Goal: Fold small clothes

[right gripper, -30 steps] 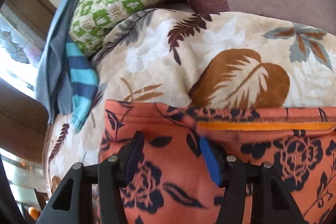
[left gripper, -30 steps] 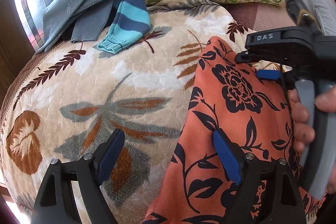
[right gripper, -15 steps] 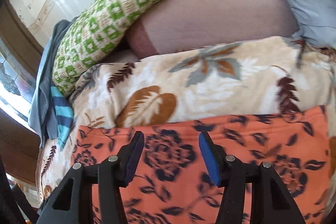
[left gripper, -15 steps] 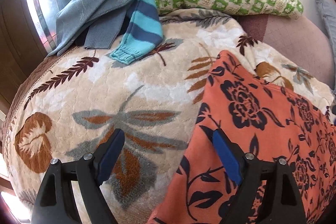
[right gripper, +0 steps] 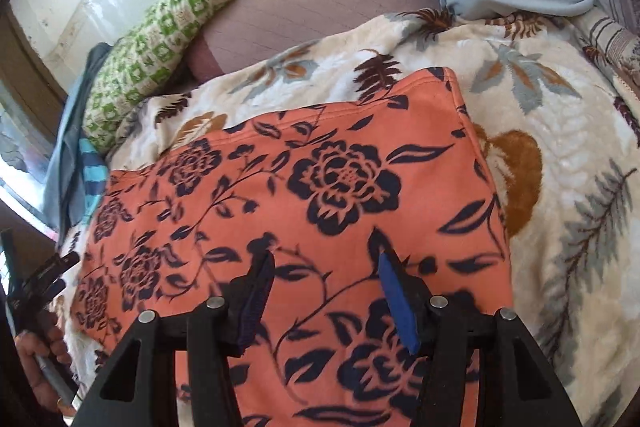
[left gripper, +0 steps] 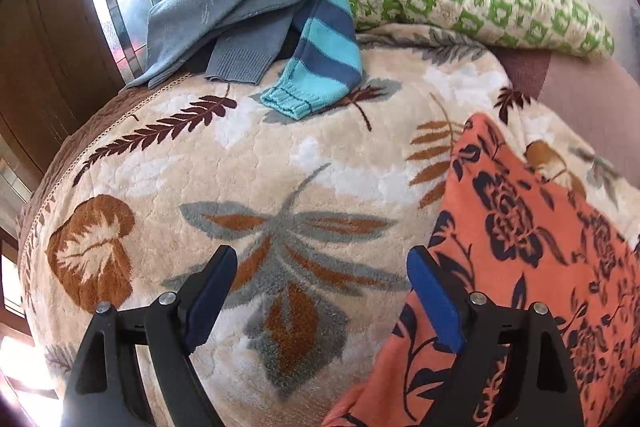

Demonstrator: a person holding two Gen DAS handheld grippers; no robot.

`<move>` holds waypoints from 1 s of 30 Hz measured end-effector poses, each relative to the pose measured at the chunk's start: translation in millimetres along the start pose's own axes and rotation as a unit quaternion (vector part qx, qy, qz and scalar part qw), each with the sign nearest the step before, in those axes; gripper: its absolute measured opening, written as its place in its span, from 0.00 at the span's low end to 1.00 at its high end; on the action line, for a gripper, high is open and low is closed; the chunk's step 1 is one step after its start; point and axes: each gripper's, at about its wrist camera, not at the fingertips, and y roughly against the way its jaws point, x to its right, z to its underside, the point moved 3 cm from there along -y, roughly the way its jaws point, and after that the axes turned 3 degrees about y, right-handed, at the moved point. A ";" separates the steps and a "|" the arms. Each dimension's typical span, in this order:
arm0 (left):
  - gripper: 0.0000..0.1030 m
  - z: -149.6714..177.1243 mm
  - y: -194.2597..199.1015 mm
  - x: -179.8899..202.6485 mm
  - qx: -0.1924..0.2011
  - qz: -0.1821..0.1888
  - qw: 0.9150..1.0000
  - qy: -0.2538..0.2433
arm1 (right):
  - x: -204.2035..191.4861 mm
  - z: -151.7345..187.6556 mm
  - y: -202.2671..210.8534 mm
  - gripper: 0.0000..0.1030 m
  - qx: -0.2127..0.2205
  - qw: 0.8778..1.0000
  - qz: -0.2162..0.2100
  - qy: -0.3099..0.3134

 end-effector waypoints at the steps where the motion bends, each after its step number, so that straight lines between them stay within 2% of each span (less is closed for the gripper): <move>1: 0.85 4.2 -8.1 4.0 -0.017 -0.016 0.999 -0.024 | -1.4 9.7 -3.5 0.59 -0.009 1.000 0.002 0.007; 3: 0.86 12.0 -23.4 6.6 -0.039 -0.031 0.998 -0.046 | -9.4 19.3 -16.8 0.60 -0.025 0.999 0.035 0.033; 5: 0.86 9.9 -23.0 -2.2 -0.037 -0.026 0.999 -0.018 | -22.6 15.4 -18.1 0.61 -0.027 0.996 0.057 0.068; 7: 0.85 6.9 -20.1 -11.5 -0.040 -0.027 0.999 0.002 | -28.5 11.5 -14.6 0.61 -0.028 0.997 0.037 0.058; 9: 0.85 3.2 -14.9 -22.5 -0.032 -0.025 0.999 0.029 | -36.8 9.0 -5.1 0.61 -0.016 0.999 -0.008 0.041; 12: 0.85 1.3 -10.0 -37.5 -0.032 -0.026 0.997 0.063 | -63.4 9.6 4.8 0.61 0.000 0.996 -0.054 0.068; 15: 0.85 7.5 -4.0 -48.6 -0.040 -0.030 0.995 0.084 | -87.6 22.2 -2.3 0.61 -0.027 0.992 -0.081 0.097; 16: 0.85 11.4 -1.2 -50.6 -0.043 -0.024 0.995 0.088 | -92.4 27.8 -11.2 0.61 -0.050 0.990 -0.087 0.100; 17: 0.85 15.5 1.7 -51.8 -0.046 -0.014 0.994 0.093 | -95.1 34.8 -22.4 0.61 -0.080 0.988 -0.081 0.107; 18: 0.85 20.0 5.5 -51.9 -0.048 -0.005 0.994 0.099 | -98.0 39.8 -30.4 0.62 -0.091 0.986 -0.064 0.126; 20: 0.85 28.0 14.9 -50.4 -0.049 0.013 0.993 0.108 | -105.6 41.1 -29.2 0.62 -0.083 0.983 -0.049 0.157; 22: 0.85 34.8 25.7 -45.7 -0.043 0.024 0.993 0.106 | -101.4 37.9 -22.1 0.62 -0.085 0.985 -0.066 0.133; 25: 0.85 43.9 36.9 -39.3 -0.027 0.036 0.995 0.089 | -81.2 28.4 -4.4 0.62 -0.069 0.990 -0.112 0.060; 28: 0.85 54.2 32.1 -37.9 -0.065 0.068 0.991 0.096 | -57.5 20.5 17.8 0.62 -0.036 0.992 -0.117 0.009; 30: 0.85 63.7 31.0 -40.4 -0.088 0.097 0.984 0.118 | -44.4 17.9 32.6 0.62 -0.016 0.992 -0.123 -0.021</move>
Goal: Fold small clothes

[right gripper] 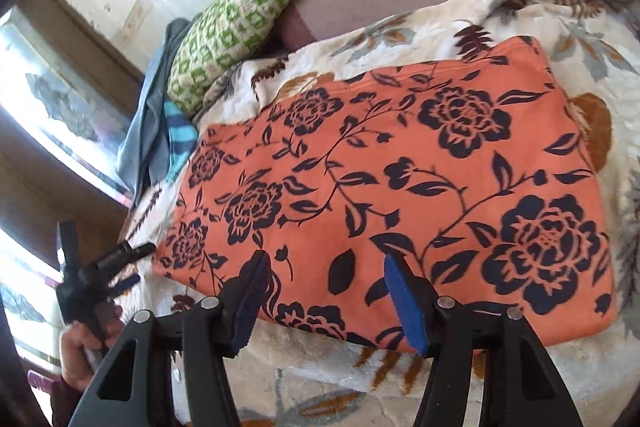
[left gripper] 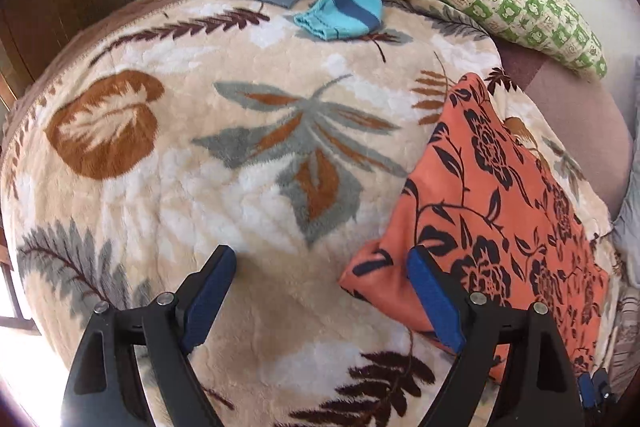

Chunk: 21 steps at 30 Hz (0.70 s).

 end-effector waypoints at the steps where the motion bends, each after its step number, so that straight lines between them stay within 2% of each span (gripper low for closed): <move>1: 0.85 4.2 0.0 -1.1 -0.005 0.013 1.000 0.007 | 3.0 -0.9 7.9 0.62 0.009 1.000 -0.007 -0.012; 6: 0.85 13.1 -5.9 -5.9 -0.033 0.047 0.997 0.042 | 9.5 13.4 29.1 0.62 0.022 0.999 -0.022 -0.037; 9: 0.85 12.6 -6.4 -3.7 -0.032 0.050 0.996 0.059 | 7.9 17.9 17.7 0.62 0.002 0.999 -0.028 -0.037; 12: 0.84 12.3 -1.6 -3.7 -0.026 0.055 0.996 0.072 | 5.0 16.4 6.1 0.62 -0.001 0.999 -0.033 -0.023; 16: 0.84 15.8 4.7 -6.1 -0.037 0.106 0.988 0.106 | 2.5 11.7 -17.1 0.62 -0.014 0.999 -0.031 -0.017; 21: 0.82 21.2 15.2 7.6 -0.037 0.170 0.979 0.109 | -7.3 5.7 -34.2 0.62 -0.019 0.999 -0.030 0.006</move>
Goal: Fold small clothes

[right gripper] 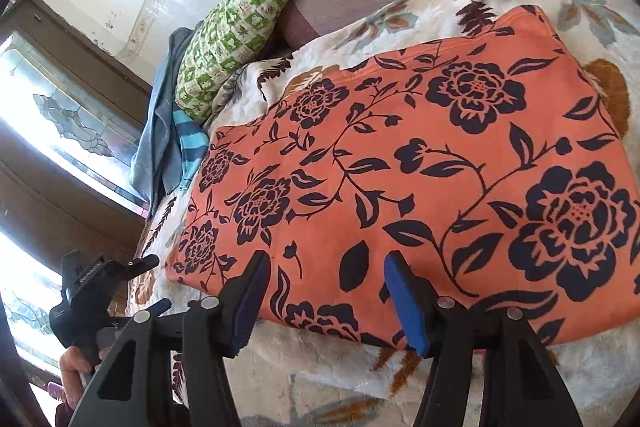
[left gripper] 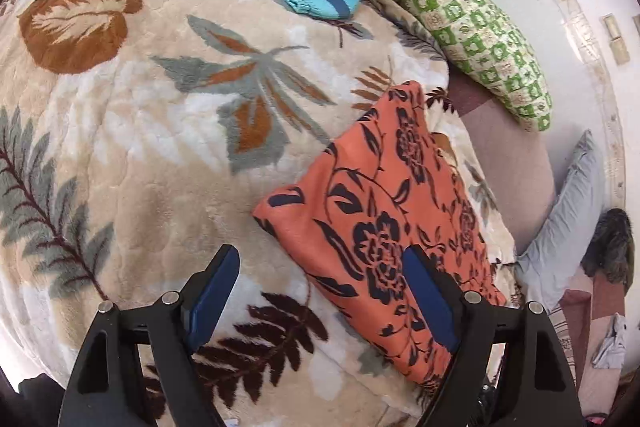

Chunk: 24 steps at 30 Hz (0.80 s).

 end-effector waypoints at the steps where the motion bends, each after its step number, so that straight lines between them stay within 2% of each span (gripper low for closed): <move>1: 0.82 0.6 -1.7 3.0 -0.003 0.006 1.000 -0.003 | -0.5 -0.5 -2.4 0.62 -0.002 1.000 0.000 0.002; 5: 0.82 -1.7 -19.8 -7.7 -0.011 0.020 0.999 0.033 | 4.2 0.3 -13.8 0.62 -0.025 0.999 -0.011 -0.018; 7: 0.77 0.2 -30.1 -16.8 -0.019 0.041 0.997 0.064 | 8.1 1.2 -17.7 0.60 -0.035 0.999 -0.008 -0.027; 13: 0.76 -12.3 -42.2 -15.0 0.018 0.065 0.995 0.067 | 17.1 -3.0 -21.4 0.60 -0.048 0.997 -0.031 -0.060; 19: 0.74 -18.3 -53.0 -1.2 0.054 0.056 0.996 0.033 | 28.5 -5.5 -22.5 0.59 -0.052 0.991 -0.064 -0.105; 20: 0.62 -18.4 -54.5 1.3 0.057 0.053 0.997 0.023 | 31.2 -5.7 -22.9 0.58 -0.052 0.989 -0.071 -0.116; 21: 0.39 -18.5 -58.3 2.6 0.050 0.051 0.997 0.017 | 33.8 -6.0 -23.2 0.58 -0.052 0.987 -0.079 -0.127; 22: 0.33 -18.1 -63.6 1.7 0.036 0.050 0.998 0.019 | 36.6 -6.3 -23.0 0.58 -0.052 0.985 -0.086 -0.138; 24: 0.29 -17.4 -62.1 2.5 0.042 0.051 0.998 0.020 | 41.9 -7.4 -22.6 0.55 -0.051 0.982 -0.097 -0.156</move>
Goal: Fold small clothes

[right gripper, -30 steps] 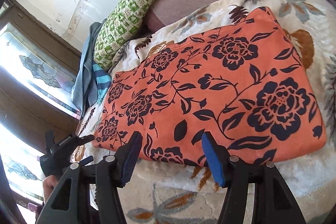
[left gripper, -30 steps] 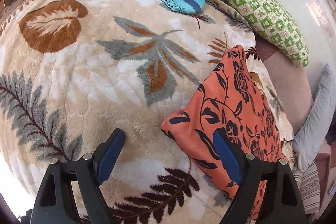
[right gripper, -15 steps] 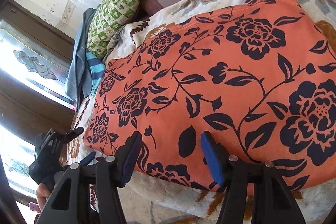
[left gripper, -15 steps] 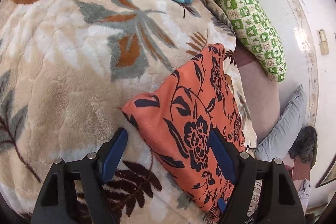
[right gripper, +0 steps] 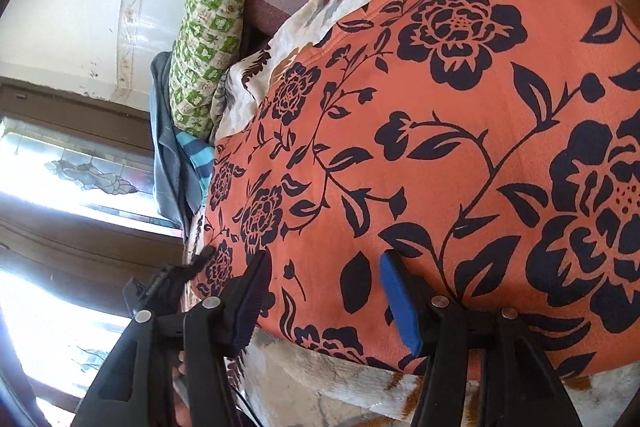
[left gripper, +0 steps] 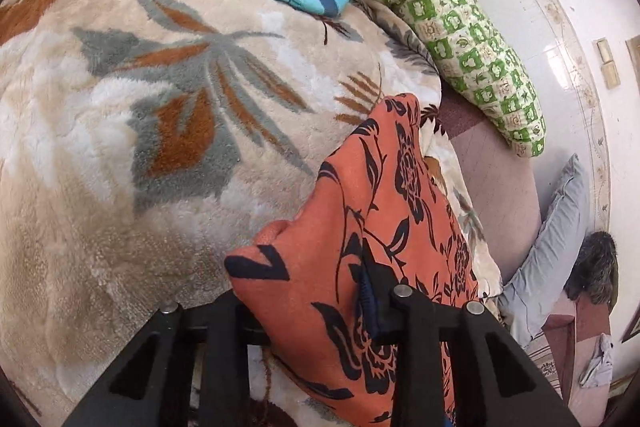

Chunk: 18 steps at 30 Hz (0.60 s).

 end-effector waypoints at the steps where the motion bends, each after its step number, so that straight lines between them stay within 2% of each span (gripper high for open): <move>1: 0.27 1.2 2.1 4.8 0.004 -0.003 1.000 -0.013 | 2.5 -1.4 1.1 0.55 0.000 1.000 -0.007 -0.008; 3: 0.26 3.4 9.3 20.6 0.015 -0.007 0.999 -0.046 | 6.6 -6.0 7.5 0.55 0.011 1.000 -0.013 -0.021; 7: 0.25 9.9 29.5 71.5 0.029 0.015 0.993 -0.113 | 13.5 -23.3 36.7 0.55 0.065 0.997 0.003 -0.031; 13: 0.24 54.8 52.6 174.1 0.028 0.041 0.970 -0.236 | 46.6 -48.6 94.6 0.55 0.150 0.984 -0.012 -0.097; 18: 0.22 127.1 50.0 253.2 -0.004 0.071 0.948 -0.310 | 87.8 -62.5 146.7 0.56 0.224 0.959 -0.039 -0.168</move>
